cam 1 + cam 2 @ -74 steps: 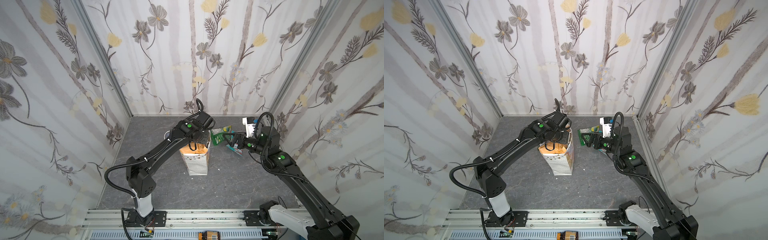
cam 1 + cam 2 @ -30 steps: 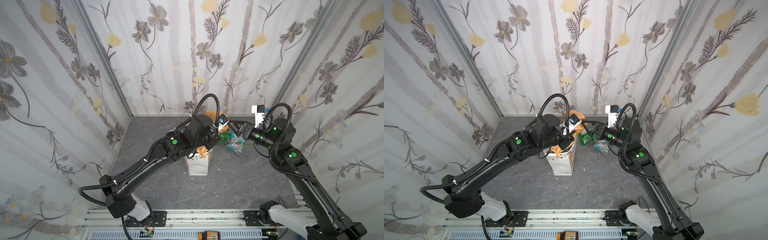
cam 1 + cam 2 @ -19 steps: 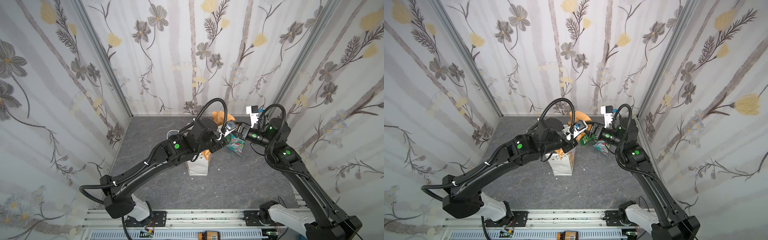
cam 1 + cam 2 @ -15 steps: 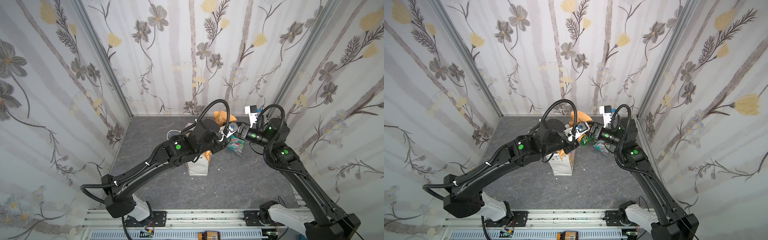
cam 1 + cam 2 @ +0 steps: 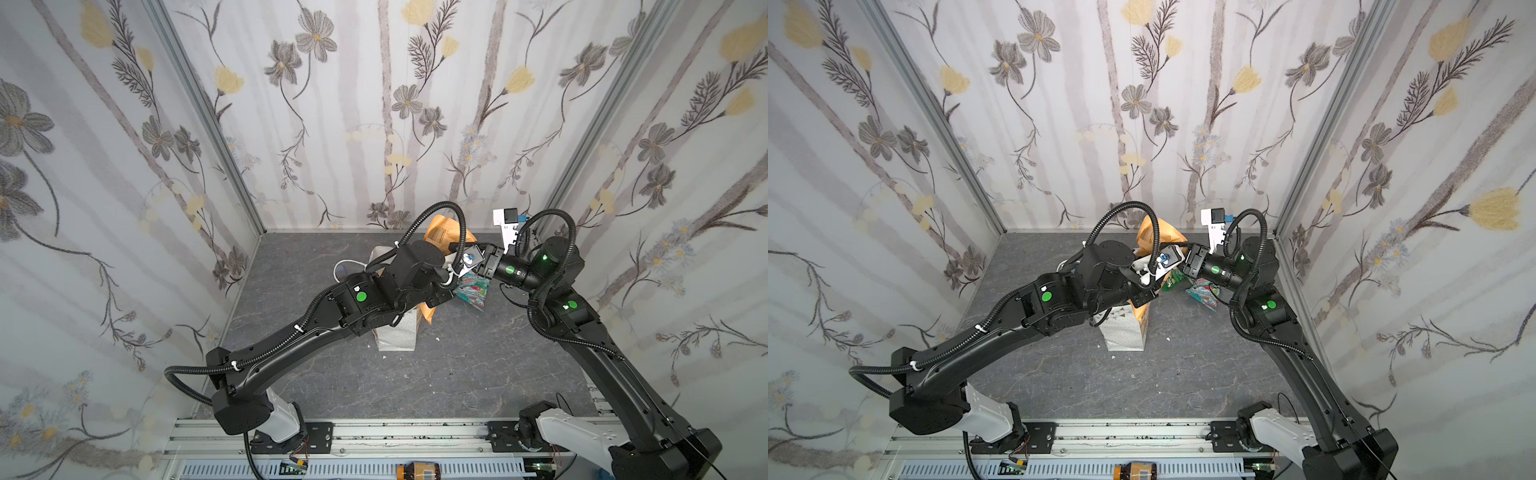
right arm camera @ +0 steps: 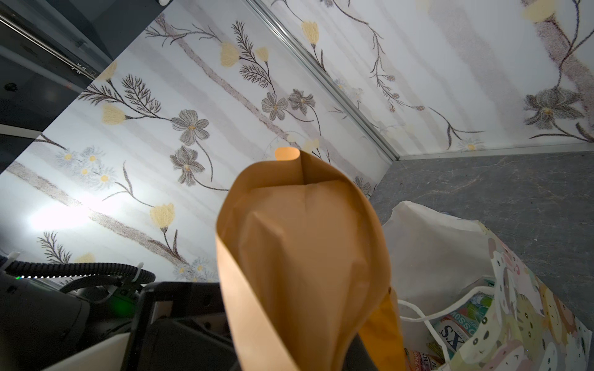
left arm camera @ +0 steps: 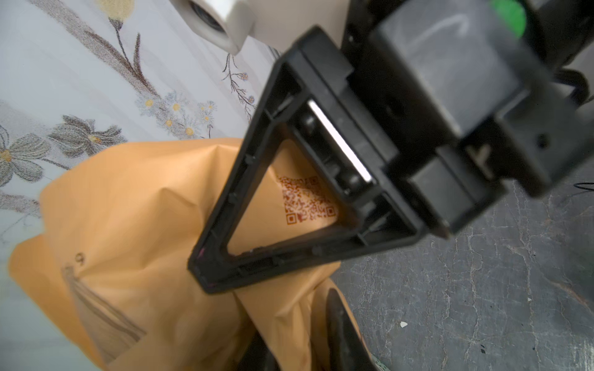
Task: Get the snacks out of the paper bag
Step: 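Pull the brown paper away with the right gripper while left releases, then lower the brown paper beside the bag and open the right gripper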
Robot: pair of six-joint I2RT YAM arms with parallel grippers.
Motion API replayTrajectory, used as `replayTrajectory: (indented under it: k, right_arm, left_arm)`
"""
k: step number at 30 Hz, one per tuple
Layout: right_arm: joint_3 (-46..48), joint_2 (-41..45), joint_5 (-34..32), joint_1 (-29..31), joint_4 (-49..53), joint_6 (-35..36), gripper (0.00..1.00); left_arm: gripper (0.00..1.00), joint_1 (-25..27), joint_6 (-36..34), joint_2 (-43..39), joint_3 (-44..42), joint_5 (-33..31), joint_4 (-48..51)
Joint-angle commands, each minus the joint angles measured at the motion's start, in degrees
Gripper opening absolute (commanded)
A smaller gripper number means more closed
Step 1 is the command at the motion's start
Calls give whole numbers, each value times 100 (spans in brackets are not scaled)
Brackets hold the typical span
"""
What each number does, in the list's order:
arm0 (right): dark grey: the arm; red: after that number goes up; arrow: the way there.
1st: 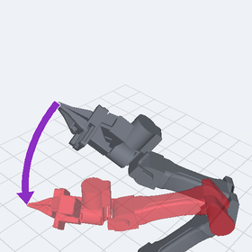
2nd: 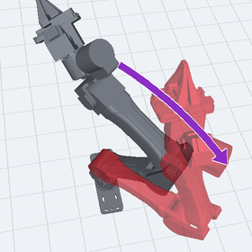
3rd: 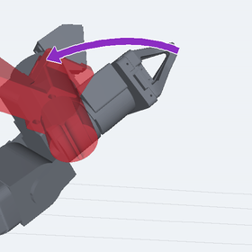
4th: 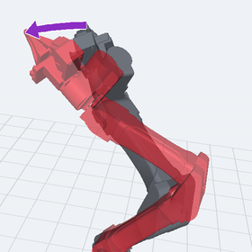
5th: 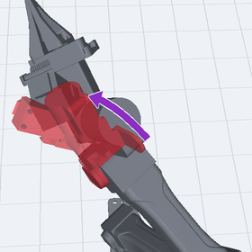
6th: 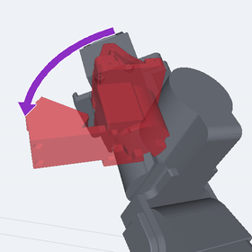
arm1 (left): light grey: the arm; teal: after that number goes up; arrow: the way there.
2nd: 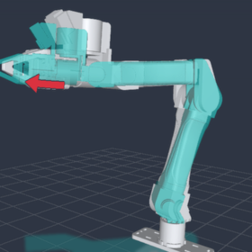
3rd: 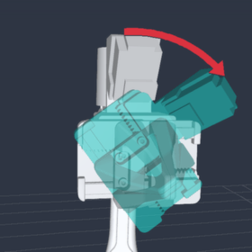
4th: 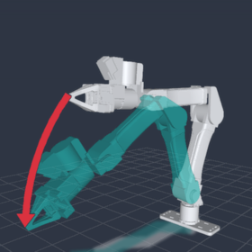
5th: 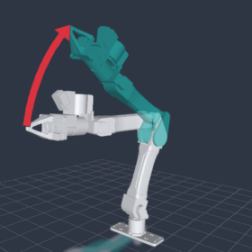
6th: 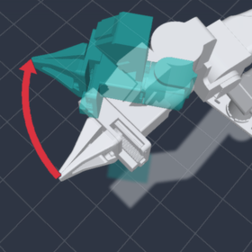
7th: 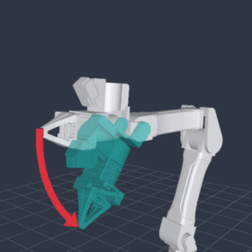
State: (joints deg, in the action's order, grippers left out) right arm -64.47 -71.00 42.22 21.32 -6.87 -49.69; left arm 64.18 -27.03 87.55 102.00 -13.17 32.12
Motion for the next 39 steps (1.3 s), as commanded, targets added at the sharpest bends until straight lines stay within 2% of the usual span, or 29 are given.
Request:
replayTrajectory:
  k: [1,8,13,19,27,39]
  right_arm:
    - [-43,32,-10,21,-379,-111,18]
    - [-296,12,-161,8,-433,-103,8]
    - [-584,-49,-301,-47,-437,-58,5]
    - [-951,-185,-373,-347,-453,-47,4]
    - [-952,-164,-347,-1251,-602,-163,3]
    - [38,-160,-241,-2725,-473,173,3]
  left_arm:
    - [33,33,-84,-110,-93,104,-404]
    - [59,100,51,-474,-404,113,-706]
    - [74,163,224,-842,-664,154,-919]
    - [100,180,663,-1503,-1183,357,-1370]
    - [100,187,1033,-2207,-1726,-57,-1473]
    - [100,179,1688,-2418,-2203,-1163,-1177]
